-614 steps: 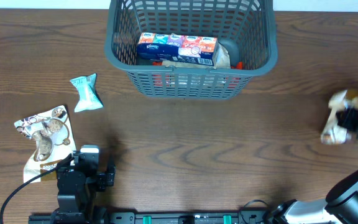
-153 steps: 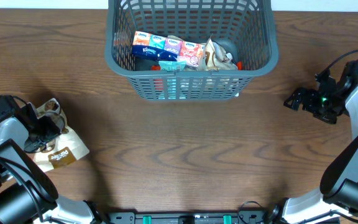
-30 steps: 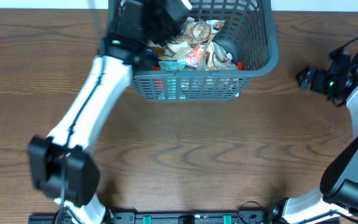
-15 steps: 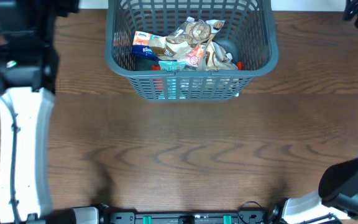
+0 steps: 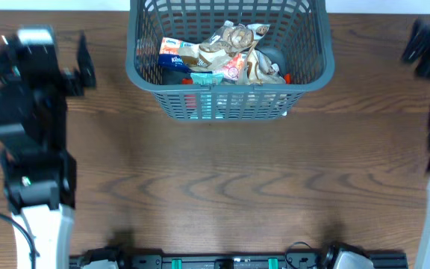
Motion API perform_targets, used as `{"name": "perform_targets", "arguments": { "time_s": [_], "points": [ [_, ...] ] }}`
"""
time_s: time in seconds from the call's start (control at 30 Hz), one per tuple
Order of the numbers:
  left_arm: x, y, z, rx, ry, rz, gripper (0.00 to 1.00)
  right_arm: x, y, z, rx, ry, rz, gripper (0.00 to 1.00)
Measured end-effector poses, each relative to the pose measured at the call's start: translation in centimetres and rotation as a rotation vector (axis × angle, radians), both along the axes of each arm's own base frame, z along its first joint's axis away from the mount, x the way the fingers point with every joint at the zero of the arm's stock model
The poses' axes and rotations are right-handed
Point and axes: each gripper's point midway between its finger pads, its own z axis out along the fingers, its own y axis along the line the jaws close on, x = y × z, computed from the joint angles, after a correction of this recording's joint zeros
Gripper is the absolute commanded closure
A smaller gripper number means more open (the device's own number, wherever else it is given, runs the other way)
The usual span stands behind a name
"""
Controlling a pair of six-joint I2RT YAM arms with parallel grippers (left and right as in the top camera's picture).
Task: Pack container
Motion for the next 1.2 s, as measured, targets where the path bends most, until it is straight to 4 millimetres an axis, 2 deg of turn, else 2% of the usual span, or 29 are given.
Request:
{"name": "perform_targets", "arguments": {
  "time_s": [0.13,0.2,0.4,0.5,0.7,0.93,1.2],
  "points": [
    [-3.0,-0.9,-3.8,-0.091,0.017,-0.022,0.01,-3.5,2.8,-3.8,0.027,0.031,0.022,0.01],
    [-4.5,-1.3,-5.3,-0.137,0.023,-0.033,0.01,-5.4,4.0,-6.6,0.057,0.063,0.03,0.01],
    [-7.7,-3.1,-11.9,-0.236,0.143,-0.094,0.01,-10.1,6.1,-13.3,0.128,0.13,0.029,0.01],
    [-8.6,-3.9,-14.3,-0.265,0.211,-0.125,0.01,-11.8,6.5,-15.5,0.152,0.147,0.021,0.01],
    [-9.0,-4.6,-14.3,-0.25,0.213,-0.167,0.01,-13.2,6.6,-19.2,0.173,0.184,0.002,0.01],
    [-9.0,-4.7,-14.3,-0.243,0.215,-0.173,0.01,-13.4,6.4,-20.1,0.179,0.208,-0.013,0.01],
    [-9.0,-4.7,-14.3,-0.24,0.215,-0.174,0.01,-14.7,6.5,-22.3,0.193,0.308,-0.026,0.01]
  ]
}}
